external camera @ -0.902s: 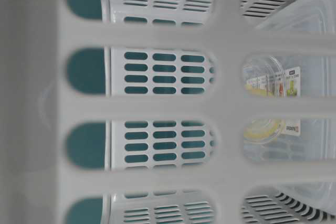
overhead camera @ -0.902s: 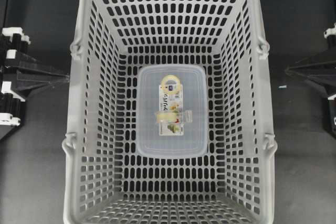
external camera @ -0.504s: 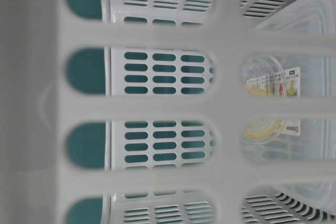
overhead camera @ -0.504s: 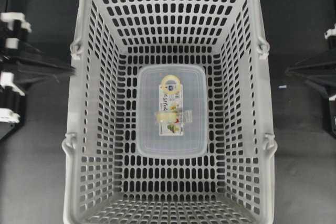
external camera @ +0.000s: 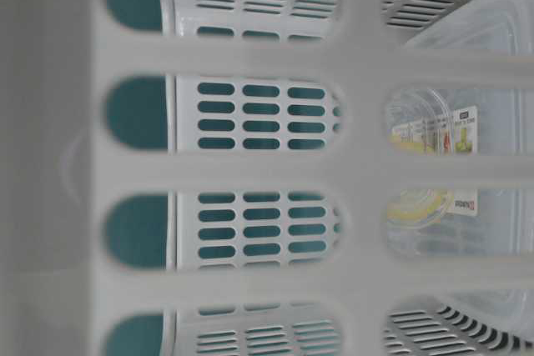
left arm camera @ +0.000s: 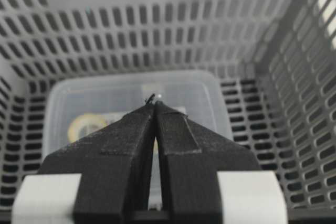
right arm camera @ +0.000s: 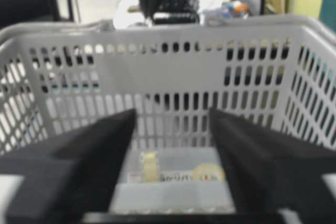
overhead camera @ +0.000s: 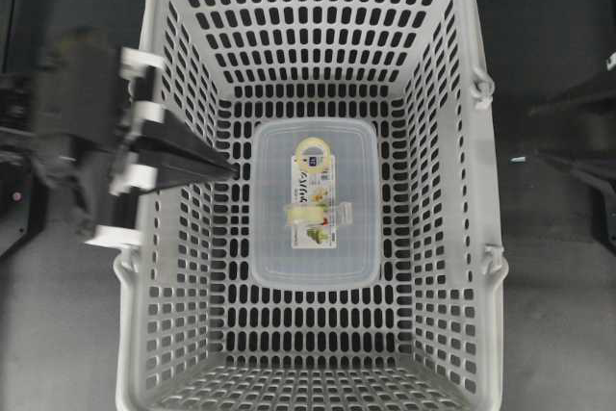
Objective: Pick up the tape dispenser from the shopping basket with the left arm.
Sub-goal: 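Move the left gripper into the basket above the clear tape dispenser, then lower the open left gripper around the tape dispenser and close it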
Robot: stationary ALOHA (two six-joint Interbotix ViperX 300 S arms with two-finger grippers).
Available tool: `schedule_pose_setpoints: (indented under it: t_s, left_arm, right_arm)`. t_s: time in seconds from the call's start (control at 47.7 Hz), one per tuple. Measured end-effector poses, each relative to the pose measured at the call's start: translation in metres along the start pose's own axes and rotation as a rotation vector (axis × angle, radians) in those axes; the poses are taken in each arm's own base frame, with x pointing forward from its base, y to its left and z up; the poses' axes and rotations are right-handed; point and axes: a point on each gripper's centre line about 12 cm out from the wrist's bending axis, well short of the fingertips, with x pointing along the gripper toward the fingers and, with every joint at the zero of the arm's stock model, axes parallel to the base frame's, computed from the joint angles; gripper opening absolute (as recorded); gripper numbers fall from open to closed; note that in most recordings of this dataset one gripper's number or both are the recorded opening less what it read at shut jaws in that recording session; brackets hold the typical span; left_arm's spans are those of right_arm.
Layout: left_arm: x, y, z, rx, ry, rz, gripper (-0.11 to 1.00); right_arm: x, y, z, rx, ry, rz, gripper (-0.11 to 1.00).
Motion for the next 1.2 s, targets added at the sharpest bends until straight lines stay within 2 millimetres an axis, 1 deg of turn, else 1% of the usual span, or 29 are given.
schedule_pose_setpoints:
  t_s: [0.063, 0.105, 0.147, 0.252, 0.336, 0.378, 0.441, 0.462, 0.504, 0.776, 1.07, 1.196]
  left_arm:
    - [0.012, -0.001, 0.001, 0.0, 0.049, -0.001, 0.03]
    - [0.018, -0.001, 0.003, -0.001, 0.084, -0.001, 0.06]
    - [0.025, -0.001, 0.004, -0.005, 0.119, -0.001, 0.12]
    - [0.044, -0.002, 0.005, -0.022, 0.231, 0.001, 0.37]
    - [0.059, -0.004, 0.005, -0.038, 0.314, 0.004, 0.62]
    - [0.066, -0.004, 0.003, -0.044, 0.355, 0.006, 0.73]
    - [0.079, -0.005, -0.001, -0.054, 0.417, 0.008, 0.86]
    - [0.083, -0.005, -0.004, -0.055, 0.437, 0.011, 0.88]
    - [0.09, -0.005, -0.008, -0.06, 0.469, 0.013, 0.9]
    - [0.127, -0.007, -0.035, -0.094, 0.585, 0.028, 0.89]
    - [0.154, -0.008, -0.063, -0.115, 0.663, 0.04, 0.89]
    - [0.158, -0.008, -0.064, -0.116, 0.646, 0.038, 0.89]
  right_arm:
    - [-0.001, 0.001, 0.001, 0.0, 0.0, 0.003, 0.78]
    - [-0.001, 0.001, 0.001, 0.001, 0.0, 0.005, 0.8]
    - [-0.001, 0.001, 0.0, 0.0, 0.006, 0.008, 0.79]
    - [-0.001, 0.002, -0.001, 0.004, 0.016, 0.011, 0.77]
    - [-0.001, 0.002, -0.001, 0.016, 0.019, 0.01, 0.77]
    - [-0.002, 0.002, -0.001, 0.023, 0.016, 0.01, 0.77]
    - [-0.002, 0.002, -0.001, 0.027, 0.017, 0.01, 0.77]
    - [-0.002, 0.002, -0.001, 0.027, 0.016, 0.012, 0.77]
    - [-0.002, 0.002, -0.001, 0.027, 0.016, 0.012, 0.77]
    - [-0.002, 0.005, 0.0, 0.027, 0.013, 0.024, 0.76]
    - [-0.002, 0.006, 0.0, 0.026, 0.013, 0.03, 0.76]
    - [-0.002, 0.006, 0.0, 0.026, 0.013, 0.034, 0.76]
